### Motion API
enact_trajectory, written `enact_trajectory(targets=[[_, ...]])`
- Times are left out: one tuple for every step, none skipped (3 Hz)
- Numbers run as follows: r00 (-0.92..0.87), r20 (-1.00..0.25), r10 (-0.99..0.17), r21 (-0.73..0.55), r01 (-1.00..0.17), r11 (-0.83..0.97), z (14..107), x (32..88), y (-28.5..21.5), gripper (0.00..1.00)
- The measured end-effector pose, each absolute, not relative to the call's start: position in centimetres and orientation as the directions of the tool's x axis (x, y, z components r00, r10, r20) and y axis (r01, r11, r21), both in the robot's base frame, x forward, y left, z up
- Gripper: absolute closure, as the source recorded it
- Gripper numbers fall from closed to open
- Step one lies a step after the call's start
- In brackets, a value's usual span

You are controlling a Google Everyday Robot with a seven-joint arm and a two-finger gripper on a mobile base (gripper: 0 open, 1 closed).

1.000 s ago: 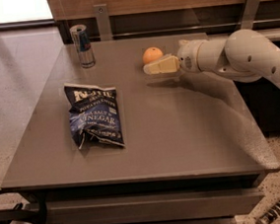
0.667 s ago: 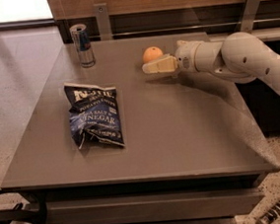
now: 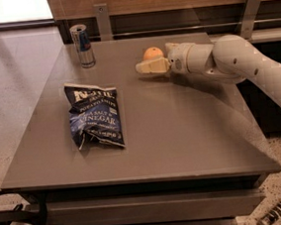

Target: Pick orange

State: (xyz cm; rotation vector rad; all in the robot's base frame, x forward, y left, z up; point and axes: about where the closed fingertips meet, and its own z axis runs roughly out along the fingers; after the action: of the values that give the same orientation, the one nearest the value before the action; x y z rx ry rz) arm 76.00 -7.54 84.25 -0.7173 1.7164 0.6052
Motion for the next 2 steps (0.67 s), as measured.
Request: enact_trajectory(targets=[[-0.191,-0.969,-0.156,0.035,-0.733,0.679,84.16,76.01,-7.19,0.38],[-0.191,-0.969,-0.156,0.036,-0.736,0.676,84.11,76.01,-6.89,0.61]])
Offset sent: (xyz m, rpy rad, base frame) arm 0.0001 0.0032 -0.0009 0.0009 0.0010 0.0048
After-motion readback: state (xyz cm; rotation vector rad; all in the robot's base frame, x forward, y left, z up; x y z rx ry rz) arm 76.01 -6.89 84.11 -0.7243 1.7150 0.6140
